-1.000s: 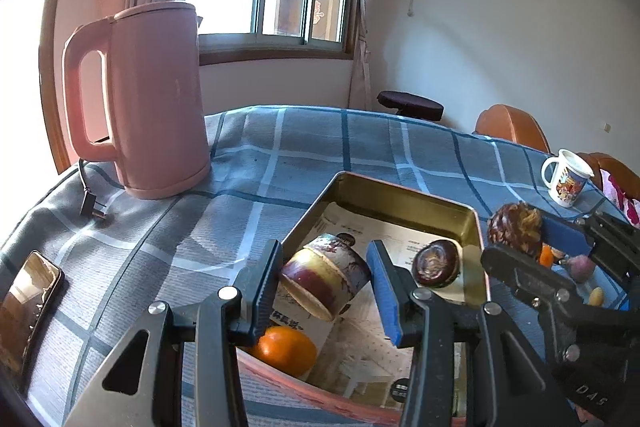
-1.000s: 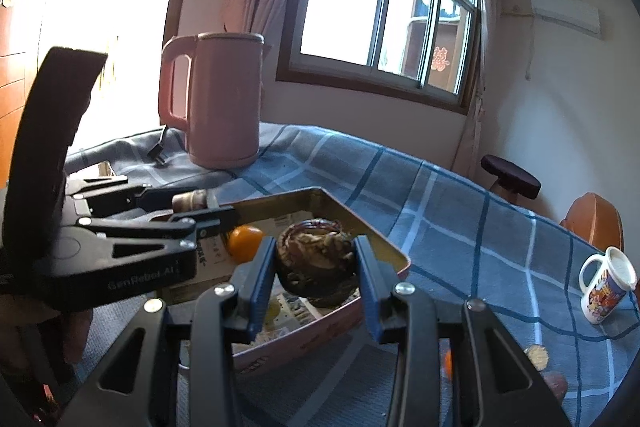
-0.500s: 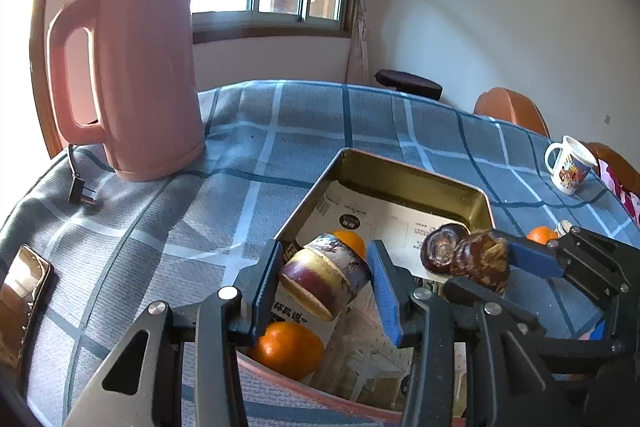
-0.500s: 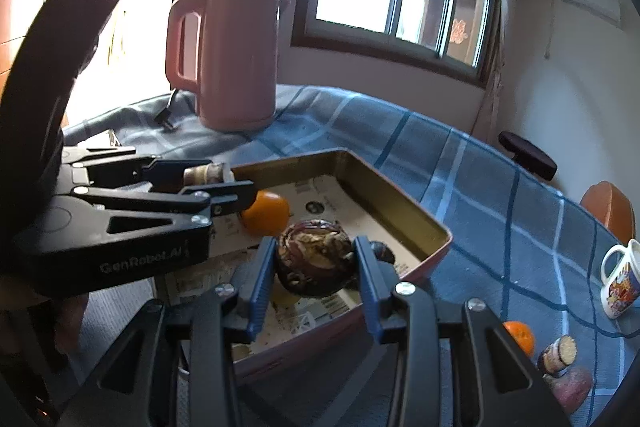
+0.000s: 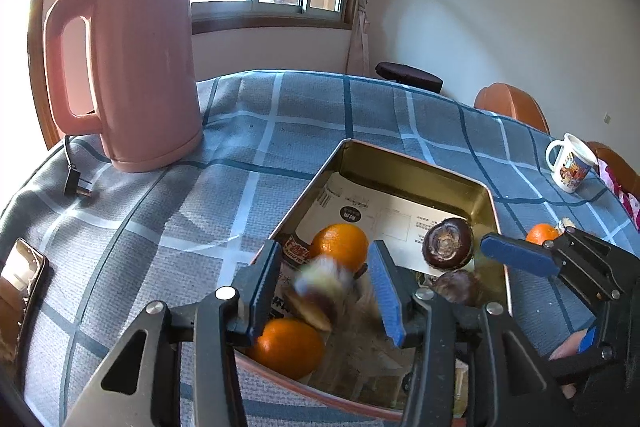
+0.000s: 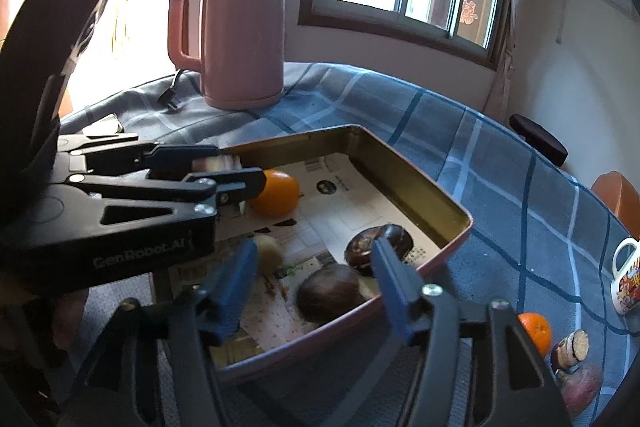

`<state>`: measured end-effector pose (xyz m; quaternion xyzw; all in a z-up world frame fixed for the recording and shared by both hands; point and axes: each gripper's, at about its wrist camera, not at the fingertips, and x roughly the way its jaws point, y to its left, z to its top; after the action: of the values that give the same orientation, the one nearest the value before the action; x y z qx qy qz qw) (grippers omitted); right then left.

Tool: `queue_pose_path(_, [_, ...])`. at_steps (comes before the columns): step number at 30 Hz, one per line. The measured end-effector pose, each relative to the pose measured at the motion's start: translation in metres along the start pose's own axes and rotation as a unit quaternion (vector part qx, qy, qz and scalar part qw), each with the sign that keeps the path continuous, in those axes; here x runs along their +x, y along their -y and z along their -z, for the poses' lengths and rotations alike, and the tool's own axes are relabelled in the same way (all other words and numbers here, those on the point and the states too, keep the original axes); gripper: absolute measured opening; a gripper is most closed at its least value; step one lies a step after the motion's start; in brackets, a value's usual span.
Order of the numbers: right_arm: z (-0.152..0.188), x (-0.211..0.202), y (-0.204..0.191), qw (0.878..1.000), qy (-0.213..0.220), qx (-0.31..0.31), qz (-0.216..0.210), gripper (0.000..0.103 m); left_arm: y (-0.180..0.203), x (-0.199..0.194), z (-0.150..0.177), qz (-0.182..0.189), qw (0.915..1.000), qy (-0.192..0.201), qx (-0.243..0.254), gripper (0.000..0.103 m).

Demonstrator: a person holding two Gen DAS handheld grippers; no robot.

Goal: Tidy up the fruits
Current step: 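Move both open tools back over the remaining fruits, then grasp the small tan round fruit with the right tool while the left tool grasps the purple fruit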

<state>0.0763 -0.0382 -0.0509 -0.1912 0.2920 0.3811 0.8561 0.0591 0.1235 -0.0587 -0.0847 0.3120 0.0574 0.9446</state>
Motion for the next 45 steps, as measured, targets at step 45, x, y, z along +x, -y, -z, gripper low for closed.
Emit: queue_pose_path(45, [0.145, -0.129, 0.194, 0.953, -0.045, 0.243, 0.177, 0.029, 0.224, 0.0, 0.002, 0.151, 0.9753, -0.001, 0.161, 0.074])
